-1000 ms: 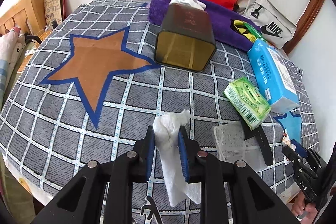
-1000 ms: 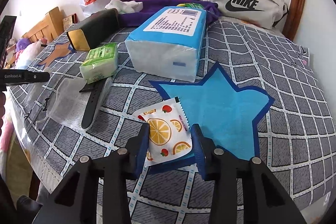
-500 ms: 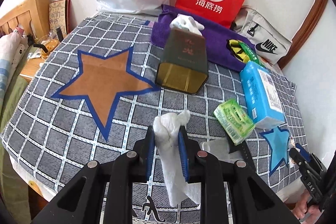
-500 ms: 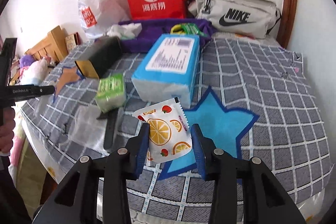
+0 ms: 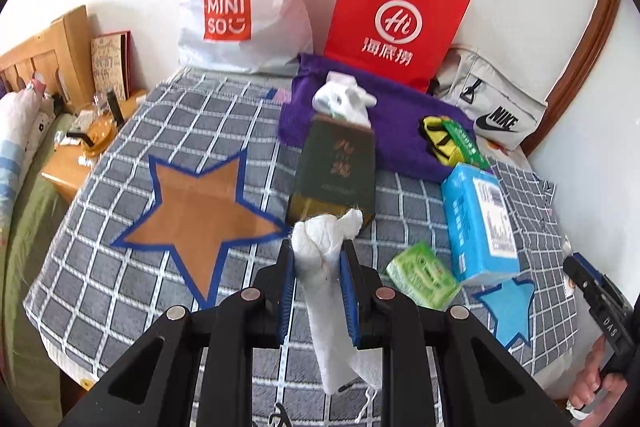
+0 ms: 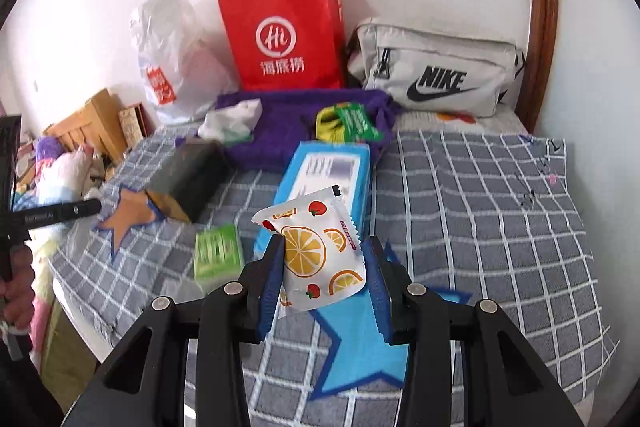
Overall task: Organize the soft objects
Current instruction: 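Carry the orange-print packet and white tissue toward the purple towel with both grippers, then lower the packet and tissue onto the purple towel and open both grippers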
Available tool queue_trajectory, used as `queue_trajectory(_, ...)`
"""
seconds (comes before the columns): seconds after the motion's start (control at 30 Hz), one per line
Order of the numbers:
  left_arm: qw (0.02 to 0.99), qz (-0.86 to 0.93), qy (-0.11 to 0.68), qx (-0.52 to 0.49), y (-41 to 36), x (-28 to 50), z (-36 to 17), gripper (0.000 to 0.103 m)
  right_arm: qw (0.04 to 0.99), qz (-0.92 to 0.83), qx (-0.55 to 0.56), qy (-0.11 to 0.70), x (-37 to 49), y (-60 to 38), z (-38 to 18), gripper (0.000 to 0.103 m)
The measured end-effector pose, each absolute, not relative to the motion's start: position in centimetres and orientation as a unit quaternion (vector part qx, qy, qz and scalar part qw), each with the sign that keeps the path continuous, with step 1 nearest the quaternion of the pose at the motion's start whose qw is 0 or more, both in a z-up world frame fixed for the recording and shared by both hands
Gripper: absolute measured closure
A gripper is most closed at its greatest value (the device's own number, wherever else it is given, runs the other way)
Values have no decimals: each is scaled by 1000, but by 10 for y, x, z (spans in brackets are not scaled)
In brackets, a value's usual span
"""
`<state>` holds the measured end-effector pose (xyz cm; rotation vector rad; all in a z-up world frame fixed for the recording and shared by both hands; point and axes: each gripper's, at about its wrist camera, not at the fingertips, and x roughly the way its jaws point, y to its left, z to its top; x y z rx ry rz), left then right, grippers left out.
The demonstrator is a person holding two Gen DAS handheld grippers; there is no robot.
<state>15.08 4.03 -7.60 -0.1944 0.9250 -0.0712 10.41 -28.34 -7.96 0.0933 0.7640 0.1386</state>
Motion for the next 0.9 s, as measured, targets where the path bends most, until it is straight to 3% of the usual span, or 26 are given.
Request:
queue_trajectory(0.53,898,-29,432,-79,31,205,-47,83,937,78,45,336,170,-269,-33,64)
queue_trajectory(0.9,903,-32,423,-63,20,253,-40,82,935,80,39,343,220,-267,-39,64)
